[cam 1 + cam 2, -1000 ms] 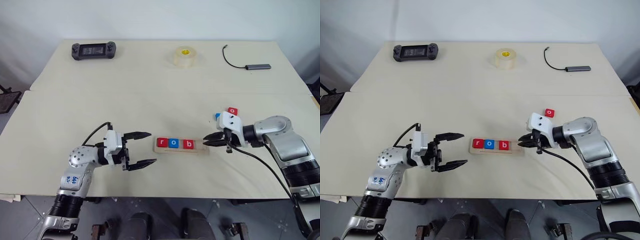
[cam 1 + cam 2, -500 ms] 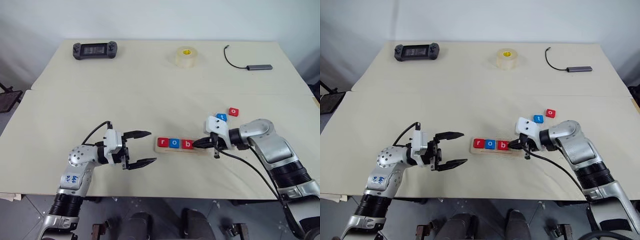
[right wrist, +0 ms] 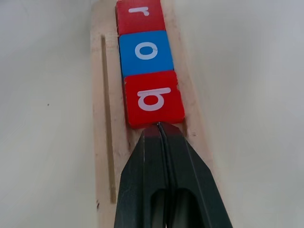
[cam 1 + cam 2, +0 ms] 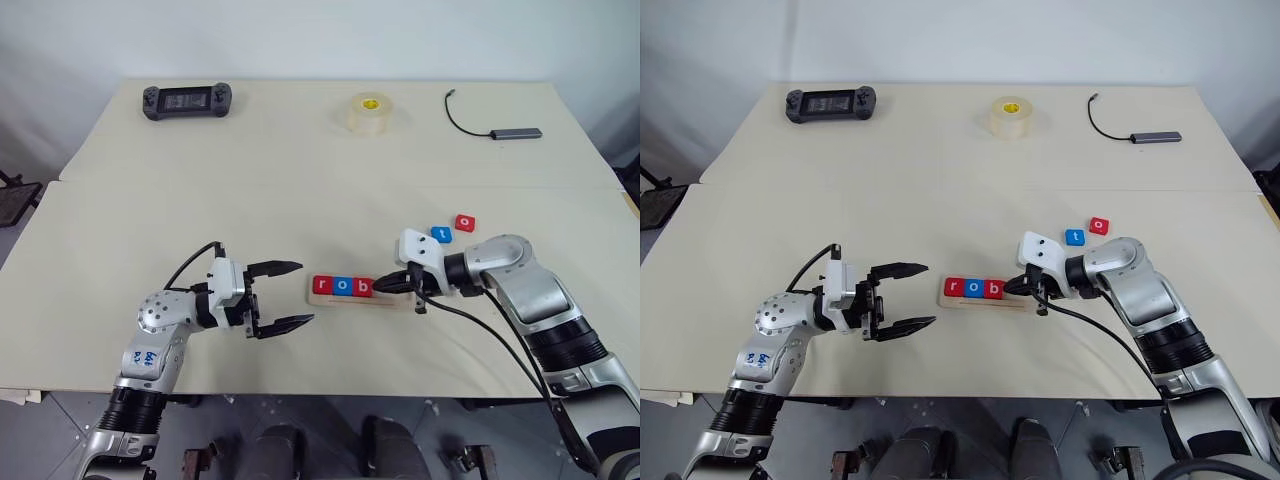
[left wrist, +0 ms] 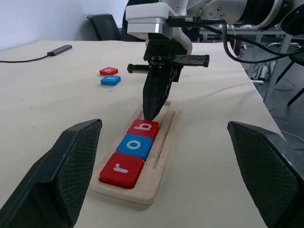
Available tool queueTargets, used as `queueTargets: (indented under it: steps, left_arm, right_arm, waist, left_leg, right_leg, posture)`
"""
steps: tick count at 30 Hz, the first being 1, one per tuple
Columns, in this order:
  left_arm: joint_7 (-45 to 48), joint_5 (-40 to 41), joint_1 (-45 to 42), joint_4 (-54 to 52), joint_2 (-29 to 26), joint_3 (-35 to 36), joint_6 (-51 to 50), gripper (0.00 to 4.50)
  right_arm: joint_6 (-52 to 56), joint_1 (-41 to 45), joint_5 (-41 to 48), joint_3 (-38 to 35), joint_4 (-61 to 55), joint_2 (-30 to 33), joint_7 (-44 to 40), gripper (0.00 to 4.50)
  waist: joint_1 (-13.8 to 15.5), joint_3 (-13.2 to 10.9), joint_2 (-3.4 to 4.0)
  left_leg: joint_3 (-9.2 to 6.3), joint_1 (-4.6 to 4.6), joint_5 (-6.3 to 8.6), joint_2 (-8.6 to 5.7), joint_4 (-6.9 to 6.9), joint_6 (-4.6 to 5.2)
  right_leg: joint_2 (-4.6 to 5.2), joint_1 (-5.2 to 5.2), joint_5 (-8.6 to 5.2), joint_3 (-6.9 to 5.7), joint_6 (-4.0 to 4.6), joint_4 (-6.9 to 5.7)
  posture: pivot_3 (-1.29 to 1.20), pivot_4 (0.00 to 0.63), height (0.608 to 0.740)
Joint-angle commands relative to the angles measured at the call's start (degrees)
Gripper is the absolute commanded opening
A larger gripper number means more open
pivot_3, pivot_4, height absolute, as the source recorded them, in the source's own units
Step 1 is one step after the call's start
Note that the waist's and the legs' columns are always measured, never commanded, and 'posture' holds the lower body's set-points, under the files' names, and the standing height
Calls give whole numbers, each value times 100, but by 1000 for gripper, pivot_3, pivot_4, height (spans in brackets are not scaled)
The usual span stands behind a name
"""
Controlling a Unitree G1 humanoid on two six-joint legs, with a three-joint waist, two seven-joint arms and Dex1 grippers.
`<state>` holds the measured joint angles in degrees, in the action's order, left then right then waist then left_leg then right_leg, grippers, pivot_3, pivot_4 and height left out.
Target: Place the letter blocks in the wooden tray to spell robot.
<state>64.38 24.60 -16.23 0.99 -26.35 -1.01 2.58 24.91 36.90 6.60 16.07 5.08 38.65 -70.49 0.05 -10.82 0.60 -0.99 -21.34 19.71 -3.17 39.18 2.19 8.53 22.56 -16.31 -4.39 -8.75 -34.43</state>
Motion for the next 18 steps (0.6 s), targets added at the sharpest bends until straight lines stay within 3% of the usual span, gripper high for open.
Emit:
queueTargets:
  steps: [1,7,8,12,15,18]
  left_arm:
    - [-6,27,-53,-91,9,41,96,4500]
    - [19,23,-87,-45,-11,53,105,4500]
    - [31,24,-89,-35,-18,57,108,4500]
    - [103,30,-148,86,-33,67,134,4500]
    - [156,29,-223,189,-19,39,139,4500]
    - [207,32,-249,267,-24,37,137,4500]
  right_arm:
    - [-19,33,22,-14,-190,-12,7,8]
    - [108,-99,191,-318,-363,132,69,8]
    - [114,-175,272,-478,-462,181,117,171]
    - [204,-686,717,-1195,-942,494,172,1174]
    - [-180,-1710,916,-2183,-1145,726,405,2187]
    - [-742,-2671,1190,-3247,-1227,489,805,3142]
  waist:
    - [-1,0,0]
    - [3,0,0]
    - [5,0,0]
    - [44,0,0]
    - [129,0,-1]
    - [185,0,-3]
  left_leg:
    - [0,0,0,0,0,0]
    - [0,0,0,0,0,0]
    - [0,0,0,0,0,0]
    - [-3,-2,0,-2,-1,0]
    - [-3,-2,0,-1,-1,0]
    - [-6,-1,1,-2,-3,1]
  right_leg:
    - [0,0,0,0,0,0]
    - [0,0,0,0,0,0]
    - [0,0,0,0,0,0]
    - [1,-1,0,-1,0,2]
    - [0,-2,0,-3,0,1]
    - [0,-9,0,-7,0,6]
  posture:
    - [0,150,740]
    - [0,150,740]
    - [0,150,740]
    - [0,150,740]
    - [0,150,740]
    - [0,150,740]
